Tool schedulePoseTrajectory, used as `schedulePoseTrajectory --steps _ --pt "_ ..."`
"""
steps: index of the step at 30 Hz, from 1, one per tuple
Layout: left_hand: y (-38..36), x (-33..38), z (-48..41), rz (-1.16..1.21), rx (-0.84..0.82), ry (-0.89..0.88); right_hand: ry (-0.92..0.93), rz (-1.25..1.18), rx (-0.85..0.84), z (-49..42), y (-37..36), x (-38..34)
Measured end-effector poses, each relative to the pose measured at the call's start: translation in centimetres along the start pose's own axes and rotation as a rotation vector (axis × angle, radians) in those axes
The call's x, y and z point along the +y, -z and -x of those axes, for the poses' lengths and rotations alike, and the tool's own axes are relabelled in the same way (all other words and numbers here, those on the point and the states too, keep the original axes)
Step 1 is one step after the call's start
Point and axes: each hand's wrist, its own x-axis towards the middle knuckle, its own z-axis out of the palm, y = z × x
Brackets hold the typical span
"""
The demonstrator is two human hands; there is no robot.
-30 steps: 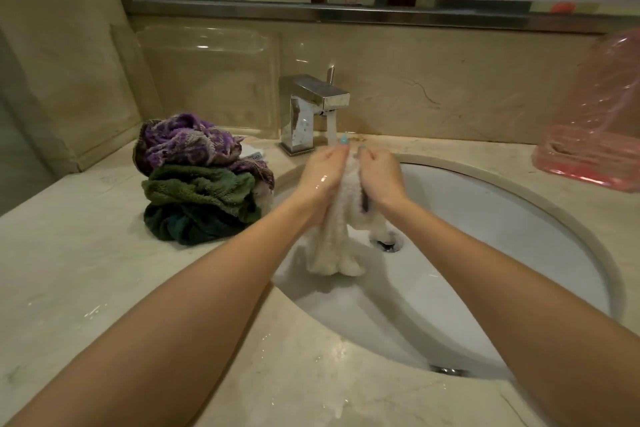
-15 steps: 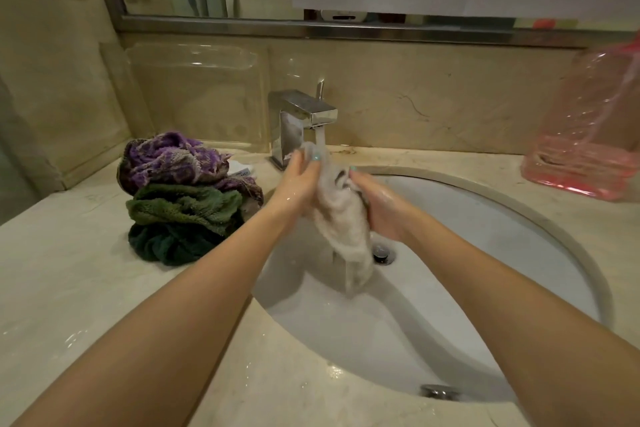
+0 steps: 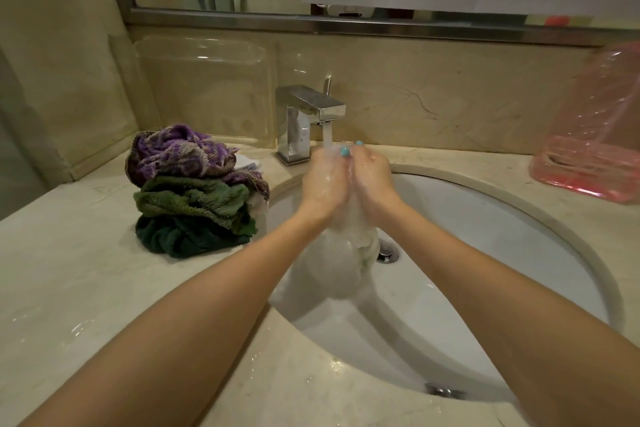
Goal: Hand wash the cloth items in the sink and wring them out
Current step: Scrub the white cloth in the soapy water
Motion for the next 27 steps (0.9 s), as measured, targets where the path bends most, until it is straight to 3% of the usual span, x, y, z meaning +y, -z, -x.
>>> schedulePoseTrajectory --steps 4,7,9,11,13,14,16,18,20,23,27 --pt "0.4 0.1 0.4 0.175 0.061 0.047 0.159 0.032 -0.088 0.4 0.9 -0.7" --pt "0.4 -0.1 0.2 0.378 0.075 0.089 0.177 -0.086 -0.321 0.6 2.3 -0.5" --pt "0.8 -0.3 0.0 0.516 0.113 0.129 -0.007 -0.113 -0.518 0.5 3.9 0.4" --pt "1.3 -0.4 0.1 0.608 0.112 0.182 -0.304 -0.035 -0.695 0.7 5.5 1.4" --pt "1.6 -0.4 0.3 0.604 0.075 0.196 -0.508 -0.04 -0.782 0.9 6.0 2.1" --pt "1.7 -0.5 0.3 0.59 0.064 0.212 -0.522 -0.103 -0.759 0.7 5.7 2.4" --pt "1.8 -0.6 0.3 0.599 0.034 0.262 -0.456 -0.217 -0.561 0.2 5.1 2.3" --pt "2.0 -0.9 0.2 0.545 0.009 0.319 -0.356 -0.259 -0.354 -0.4 4.7 2.0" --pt "1.9 -0.9 0.3 0.466 -0.012 0.308 -0.276 -0.257 -0.264 -0.5 4.2 1.4" --pt "1.4 -0.3 0.7 0.406 0.014 0.261 -0.232 -0.161 -0.271 0.5 2.9 0.2" --pt "1.3 0.3 0.9 0.363 0.044 0.275 -0.241 -0.104 -0.402 2.3 1.4 -0.8"
